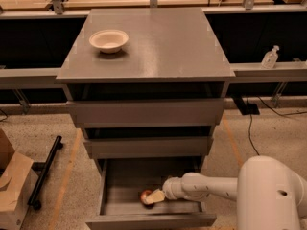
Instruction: Pick apple from bottom drawer and place on counter
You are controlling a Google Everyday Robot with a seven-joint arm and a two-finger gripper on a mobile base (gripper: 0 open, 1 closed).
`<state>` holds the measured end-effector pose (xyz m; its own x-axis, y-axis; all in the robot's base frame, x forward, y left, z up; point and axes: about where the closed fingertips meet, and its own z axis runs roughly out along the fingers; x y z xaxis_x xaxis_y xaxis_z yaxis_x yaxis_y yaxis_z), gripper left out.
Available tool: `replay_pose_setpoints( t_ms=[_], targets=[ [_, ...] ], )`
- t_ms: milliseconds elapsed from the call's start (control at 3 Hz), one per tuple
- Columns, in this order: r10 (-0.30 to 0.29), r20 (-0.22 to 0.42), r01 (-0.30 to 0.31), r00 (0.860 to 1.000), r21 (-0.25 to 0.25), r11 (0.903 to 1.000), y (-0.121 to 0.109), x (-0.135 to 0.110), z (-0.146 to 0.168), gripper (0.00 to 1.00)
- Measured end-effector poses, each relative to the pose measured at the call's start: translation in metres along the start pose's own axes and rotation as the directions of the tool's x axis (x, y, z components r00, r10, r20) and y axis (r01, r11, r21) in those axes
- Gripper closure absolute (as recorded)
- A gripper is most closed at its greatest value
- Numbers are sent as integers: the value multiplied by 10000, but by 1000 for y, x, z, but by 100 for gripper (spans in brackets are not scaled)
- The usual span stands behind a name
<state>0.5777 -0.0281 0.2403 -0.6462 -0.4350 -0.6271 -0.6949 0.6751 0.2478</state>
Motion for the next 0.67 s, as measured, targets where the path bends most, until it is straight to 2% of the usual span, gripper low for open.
replay_pose_setpoints(
  t_ms=[333,667],
  targets=[
    [452,91,-450,9989,-223,9987,-3,8,42,0],
    [920,-76,-922,9957,-417,9949,-5,20,79,0]
  ],
)
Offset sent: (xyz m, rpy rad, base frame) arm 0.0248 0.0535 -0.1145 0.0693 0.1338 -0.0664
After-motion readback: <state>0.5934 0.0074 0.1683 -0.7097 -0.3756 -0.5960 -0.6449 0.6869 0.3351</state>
